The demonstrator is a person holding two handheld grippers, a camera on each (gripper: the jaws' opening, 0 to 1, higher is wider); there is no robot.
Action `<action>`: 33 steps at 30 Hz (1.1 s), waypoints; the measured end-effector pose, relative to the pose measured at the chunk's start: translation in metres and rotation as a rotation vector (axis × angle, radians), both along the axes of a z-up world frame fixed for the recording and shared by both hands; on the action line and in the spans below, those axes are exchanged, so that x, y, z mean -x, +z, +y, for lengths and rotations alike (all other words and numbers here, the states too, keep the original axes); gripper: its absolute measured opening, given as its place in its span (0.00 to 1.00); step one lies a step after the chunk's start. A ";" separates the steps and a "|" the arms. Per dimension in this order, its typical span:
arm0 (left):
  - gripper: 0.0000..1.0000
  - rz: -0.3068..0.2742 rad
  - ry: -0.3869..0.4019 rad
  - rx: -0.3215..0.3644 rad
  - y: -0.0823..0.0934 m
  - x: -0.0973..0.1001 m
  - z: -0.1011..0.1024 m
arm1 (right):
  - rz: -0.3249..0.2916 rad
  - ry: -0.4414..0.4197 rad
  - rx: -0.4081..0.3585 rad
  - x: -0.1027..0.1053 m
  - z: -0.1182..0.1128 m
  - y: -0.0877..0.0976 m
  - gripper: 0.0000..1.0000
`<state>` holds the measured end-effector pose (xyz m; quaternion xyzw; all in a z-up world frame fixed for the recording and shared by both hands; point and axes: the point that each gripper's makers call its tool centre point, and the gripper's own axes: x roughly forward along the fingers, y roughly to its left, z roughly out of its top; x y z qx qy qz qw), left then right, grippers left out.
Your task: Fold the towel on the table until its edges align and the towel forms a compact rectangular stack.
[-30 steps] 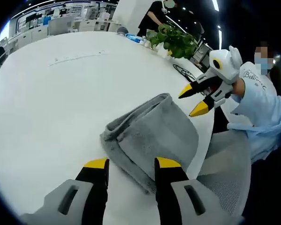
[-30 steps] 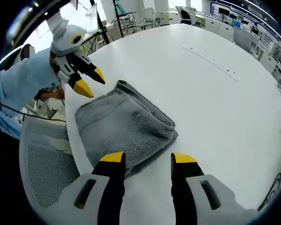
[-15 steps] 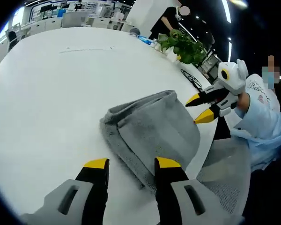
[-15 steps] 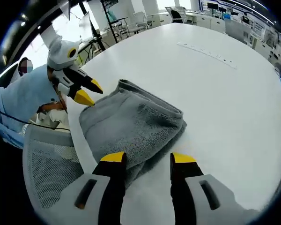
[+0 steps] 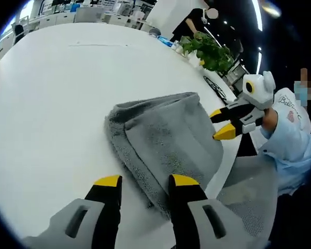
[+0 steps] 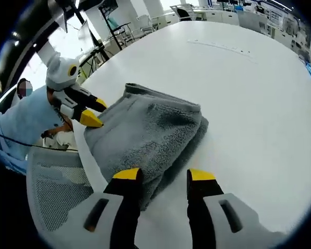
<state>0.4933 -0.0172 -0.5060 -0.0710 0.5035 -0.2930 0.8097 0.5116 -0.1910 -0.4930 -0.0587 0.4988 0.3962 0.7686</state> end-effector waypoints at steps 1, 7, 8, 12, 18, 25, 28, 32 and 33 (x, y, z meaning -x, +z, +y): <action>0.38 -0.007 -0.002 -0.003 -0.001 0.000 -0.001 | 0.004 -0.008 -0.006 0.001 0.000 -0.002 0.34; 0.31 -0.008 0.018 0.021 -0.006 0.000 -0.007 | 0.052 -0.070 -0.059 0.003 0.001 -0.013 0.29; 0.30 -0.012 0.021 0.023 -0.005 0.000 -0.008 | 0.054 -0.067 -0.066 0.004 0.003 -0.013 0.26; 0.24 -0.015 0.017 0.032 -0.003 0.001 -0.012 | 0.061 -0.067 -0.071 0.006 0.008 -0.014 0.19; 0.10 -0.035 -0.051 0.001 -0.002 0.004 -0.022 | 0.071 -0.084 -0.080 0.007 0.010 -0.015 0.11; 0.07 -0.047 -0.061 -0.018 -0.001 0.003 -0.024 | 0.094 -0.124 -0.110 0.005 0.010 -0.016 0.06; 0.06 -0.056 -0.069 -0.027 -0.001 -0.002 -0.023 | 0.095 -0.130 -0.109 0.001 0.011 -0.015 0.05; 0.06 -0.072 -0.086 -0.050 0.000 -0.018 -0.019 | 0.081 -0.147 -0.116 -0.013 0.014 -0.010 0.05; 0.06 -0.074 -0.091 -0.056 0.001 -0.024 -0.018 | 0.078 -0.146 -0.115 -0.015 0.015 -0.009 0.05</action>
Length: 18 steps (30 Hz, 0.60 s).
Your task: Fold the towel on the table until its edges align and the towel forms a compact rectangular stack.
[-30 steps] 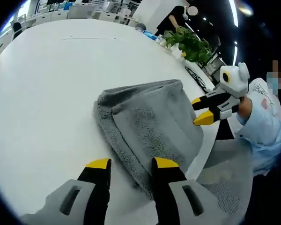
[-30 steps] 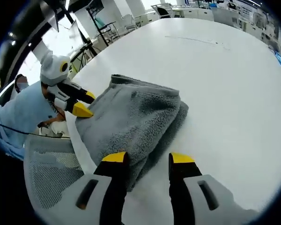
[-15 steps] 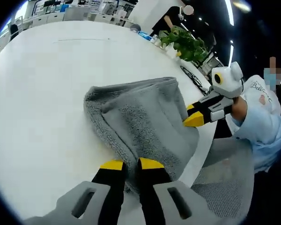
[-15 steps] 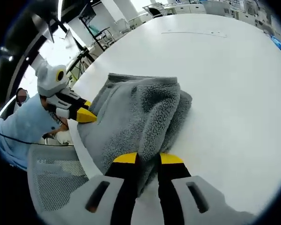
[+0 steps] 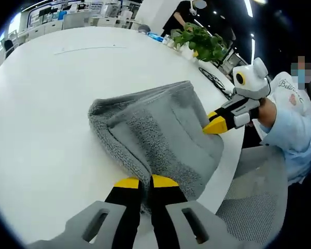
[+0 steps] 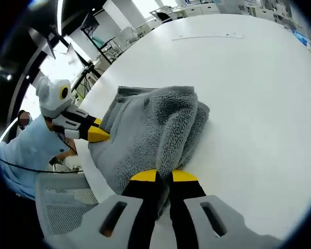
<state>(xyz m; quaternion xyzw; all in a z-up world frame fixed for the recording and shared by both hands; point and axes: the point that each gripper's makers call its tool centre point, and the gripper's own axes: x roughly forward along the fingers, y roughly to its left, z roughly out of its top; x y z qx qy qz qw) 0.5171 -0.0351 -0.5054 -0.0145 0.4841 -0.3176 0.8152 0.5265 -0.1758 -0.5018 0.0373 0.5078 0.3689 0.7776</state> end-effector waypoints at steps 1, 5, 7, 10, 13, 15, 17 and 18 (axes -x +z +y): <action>0.06 -0.004 -0.003 -0.004 0.000 -0.003 0.001 | -0.003 0.001 0.002 -0.003 0.001 0.001 0.05; 0.06 -0.008 -0.007 -0.018 0.001 -0.017 0.005 | -0.018 0.007 0.008 -0.018 0.006 0.004 0.05; 0.06 -0.010 -0.006 -0.020 0.001 -0.022 0.007 | -0.025 0.006 0.008 -0.027 0.007 0.006 0.05; 0.06 -0.017 -0.012 -0.027 0.002 -0.032 0.009 | -0.034 0.007 0.011 -0.038 0.010 0.009 0.05; 0.06 -0.023 -0.018 -0.036 0.002 -0.043 0.013 | -0.040 0.011 0.018 -0.050 0.012 0.010 0.05; 0.06 -0.027 -0.023 -0.043 0.002 -0.054 0.016 | -0.045 0.013 0.024 -0.054 0.013 0.012 0.05; 0.06 -0.030 -0.030 -0.051 0.002 -0.058 0.015 | -0.047 0.014 0.030 -0.062 0.015 0.012 0.05; 0.06 -0.032 -0.032 -0.054 0.002 -0.061 0.016 | -0.048 0.012 0.031 -0.065 0.015 0.012 0.05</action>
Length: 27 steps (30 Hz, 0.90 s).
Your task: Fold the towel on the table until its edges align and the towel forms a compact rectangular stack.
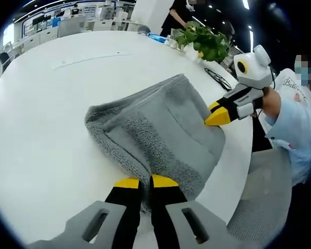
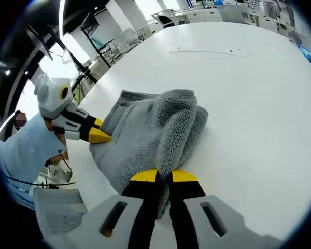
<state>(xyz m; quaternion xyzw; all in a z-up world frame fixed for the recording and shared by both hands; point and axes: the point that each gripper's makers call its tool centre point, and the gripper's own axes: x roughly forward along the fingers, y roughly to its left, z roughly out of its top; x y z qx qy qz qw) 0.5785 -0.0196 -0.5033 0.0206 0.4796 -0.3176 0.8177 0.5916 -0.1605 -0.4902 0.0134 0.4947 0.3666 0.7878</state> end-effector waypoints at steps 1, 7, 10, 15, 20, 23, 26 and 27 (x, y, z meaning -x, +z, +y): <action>0.06 -0.002 -0.001 -0.003 0.000 -0.005 0.001 | -0.001 -0.001 0.001 -0.004 0.001 0.000 0.05; 0.06 -0.007 -0.007 -0.019 0.002 -0.026 0.005 | -0.003 -0.020 -0.001 -0.028 0.006 -0.002 0.05; 0.06 -0.010 -0.013 -0.028 0.003 -0.039 0.007 | 0.000 -0.032 -0.003 -0.038 0.006 -0.003 0.05; 0.06 -0.020 -0.024 -0.041 0.005 -0.051 0.003 | -0.006 -0.042 0.003 -0.053 0.006 -0.002 0.05; 0.06 -0.031 -0.031 -0.047 0.004 -0.061 0.001 | -0.007 -0.051 0.011 -0.067 0.004 -0.004 0.05; 0.06 -0.031 -0.030 -0.047 0.003 -0.067 0.002 | -0.005 -0.054 0.012 -0.068 0.003 -0.004 0.05; 0.07 -0.029 -0.029 -0.044 0.002 -0.068 0.003 | 0.001 -0.054 0.012 -0.070 0.004 -0.008 0.05; 0.07 -0.028 -0.033 -0.043 0.000 -0.071 0.004 | 0.002 -0.053 0.012 -0.070 0.004 -0.009 0.05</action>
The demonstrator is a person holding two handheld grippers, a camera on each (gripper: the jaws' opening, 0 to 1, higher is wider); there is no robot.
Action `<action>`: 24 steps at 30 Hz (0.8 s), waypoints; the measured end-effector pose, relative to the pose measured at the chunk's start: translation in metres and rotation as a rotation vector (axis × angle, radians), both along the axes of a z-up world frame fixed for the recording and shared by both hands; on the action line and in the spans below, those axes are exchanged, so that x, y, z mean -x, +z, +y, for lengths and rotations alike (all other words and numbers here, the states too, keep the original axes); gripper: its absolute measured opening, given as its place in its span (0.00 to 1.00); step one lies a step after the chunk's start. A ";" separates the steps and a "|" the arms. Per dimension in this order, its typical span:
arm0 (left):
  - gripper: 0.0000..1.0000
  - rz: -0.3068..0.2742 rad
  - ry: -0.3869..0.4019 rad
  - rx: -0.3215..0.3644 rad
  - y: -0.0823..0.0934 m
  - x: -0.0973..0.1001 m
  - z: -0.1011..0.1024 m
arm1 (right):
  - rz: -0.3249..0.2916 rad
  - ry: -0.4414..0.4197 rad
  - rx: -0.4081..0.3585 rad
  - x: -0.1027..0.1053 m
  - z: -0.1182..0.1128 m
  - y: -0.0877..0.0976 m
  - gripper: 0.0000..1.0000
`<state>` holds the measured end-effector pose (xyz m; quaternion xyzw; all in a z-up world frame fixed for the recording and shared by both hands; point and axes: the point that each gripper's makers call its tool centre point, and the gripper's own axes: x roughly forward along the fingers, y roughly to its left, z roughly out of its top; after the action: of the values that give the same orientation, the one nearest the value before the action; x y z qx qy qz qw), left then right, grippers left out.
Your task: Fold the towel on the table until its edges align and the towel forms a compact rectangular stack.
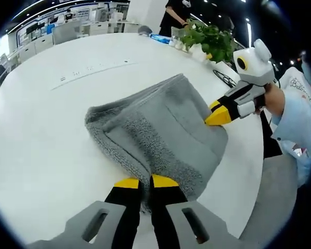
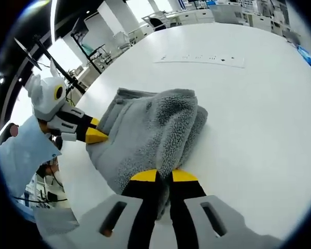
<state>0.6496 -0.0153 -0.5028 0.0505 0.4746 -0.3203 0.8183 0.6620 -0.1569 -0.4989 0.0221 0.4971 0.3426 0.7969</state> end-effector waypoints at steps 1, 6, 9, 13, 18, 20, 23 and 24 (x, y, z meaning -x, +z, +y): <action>0.07 0.000 -0.001 0.000 -0.001 -0.001 0.000 | 0.001 0.002 0.000 -0.001 -0.001 -0.001 0.05; 0.07 0.003 -0.002 0.006 0.001 0.000 0.000 | 0.007 0.001 -0.003 0.001 -0.001 -0.001 0.05; 0.07 0.003 -0.007 -0.001 -0.001 -0.003 0.001 | 0.008 0.003 0.001 0.001 -0.001 -0.002 0.05; 0.07 0.003 -0.007 -0.004 -0.003 -0.004 0.002 | 0.009 0.006 0.003 0.001 -0.001 -0.002 0.06; 0.11 0.013 -0.002 0.004 0.000 -0.004 0.003 | 0.017 0.005 -0.004 0.002 -0.002 0.000 0.08; 0.14 0.007 0.013 -0.002 0.002 -0.005 0.006 | 0.015 0.004 -0.004 0.002 -0.002 0.002 0.10; 0.17 0.002 0.018 -0.005 0.005 -0.005 0.008 | -0.006 0.024 0.007 0.001 -0.002 0.005 0.12; 0.18 -0.003 0.019 -0.009 0.006 -0.005 0.009 | -0.008 0.025 0.008 0.001 -0.003 0.007 0.12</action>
<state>0.6550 -0.0065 -0.4970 0.0501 0.4752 -0.3106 0.8217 0.6613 -0.1595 -0.4920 0.0111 0.4955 0.3508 0.7946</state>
